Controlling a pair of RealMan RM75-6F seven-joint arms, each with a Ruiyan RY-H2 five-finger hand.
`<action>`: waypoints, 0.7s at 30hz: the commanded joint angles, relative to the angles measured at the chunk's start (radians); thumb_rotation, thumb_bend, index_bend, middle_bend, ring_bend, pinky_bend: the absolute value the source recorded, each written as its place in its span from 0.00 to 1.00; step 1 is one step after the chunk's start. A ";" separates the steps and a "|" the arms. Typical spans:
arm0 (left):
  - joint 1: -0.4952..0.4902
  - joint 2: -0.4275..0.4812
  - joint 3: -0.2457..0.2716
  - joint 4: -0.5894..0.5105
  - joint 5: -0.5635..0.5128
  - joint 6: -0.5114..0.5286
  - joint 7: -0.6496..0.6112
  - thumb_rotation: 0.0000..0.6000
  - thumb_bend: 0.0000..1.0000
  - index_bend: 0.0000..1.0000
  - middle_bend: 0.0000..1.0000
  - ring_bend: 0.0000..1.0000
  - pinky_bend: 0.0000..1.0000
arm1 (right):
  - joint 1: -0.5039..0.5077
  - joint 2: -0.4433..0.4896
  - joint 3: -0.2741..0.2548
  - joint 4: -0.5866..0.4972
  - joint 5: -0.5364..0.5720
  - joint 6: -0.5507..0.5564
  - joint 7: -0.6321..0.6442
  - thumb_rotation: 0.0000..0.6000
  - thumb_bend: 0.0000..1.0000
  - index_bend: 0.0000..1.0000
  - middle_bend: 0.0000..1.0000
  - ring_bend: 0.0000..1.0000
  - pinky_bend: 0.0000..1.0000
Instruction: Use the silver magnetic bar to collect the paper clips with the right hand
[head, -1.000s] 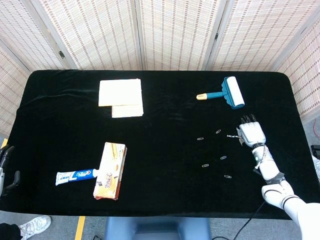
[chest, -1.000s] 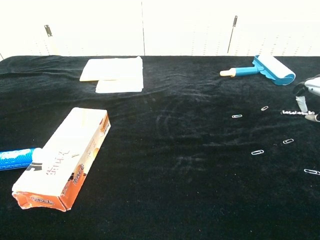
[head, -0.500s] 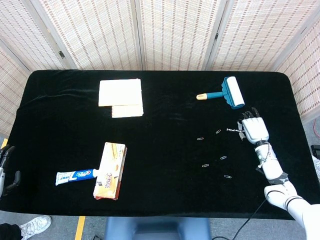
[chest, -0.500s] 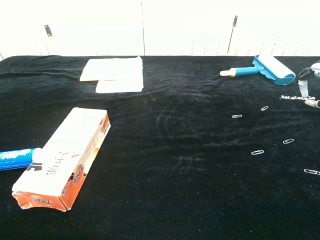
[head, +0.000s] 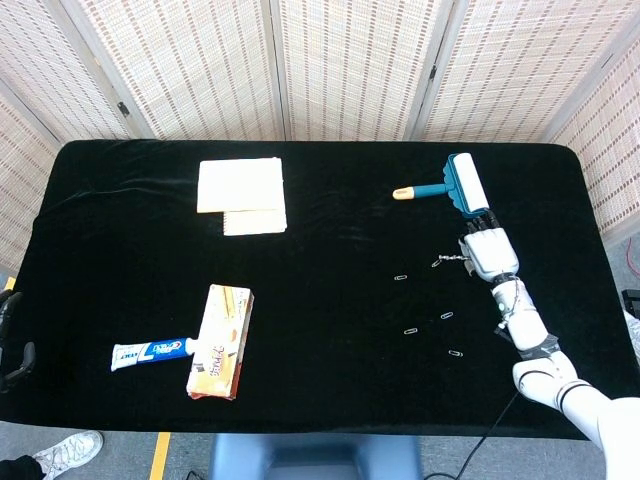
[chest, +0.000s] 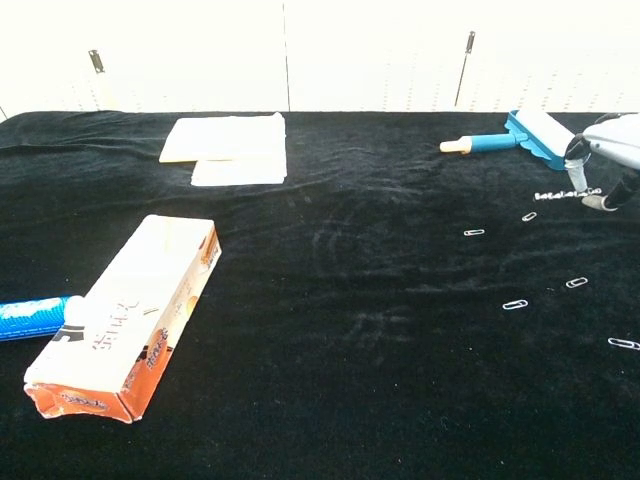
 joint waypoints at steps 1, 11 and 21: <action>0.004 0.001 0.001 0.001 0.004 0.006 -0.004 1.00 0.57 0.00 0.08 0.09 0.06 | 0.007 -0.003 0.007 -0.013 0.032 -0.022 -0.046 1.00 0.47 1.00 0.28 0.16 0.00; 0.004 0.000 0.001 0.002 0.007 0.006 -0.006 1.00 0.57 0.00 0.08 0.09 0.06 | 0.016 -0.025 0.006 0.013 0.071 -0.068 -0.084 1.00 0.47 1.00 0.28 0.16 0.00; 0.006 0.001 -0.001 0.002 0.006 0.008 -0.008 1.00 0.57 0.00 0.08 0.09 0.06 | 0.014 -0.019 0.008 0.002 0.053 -0.031 -0.043 1.00 0.47 1.00 0.28 0.16 0.00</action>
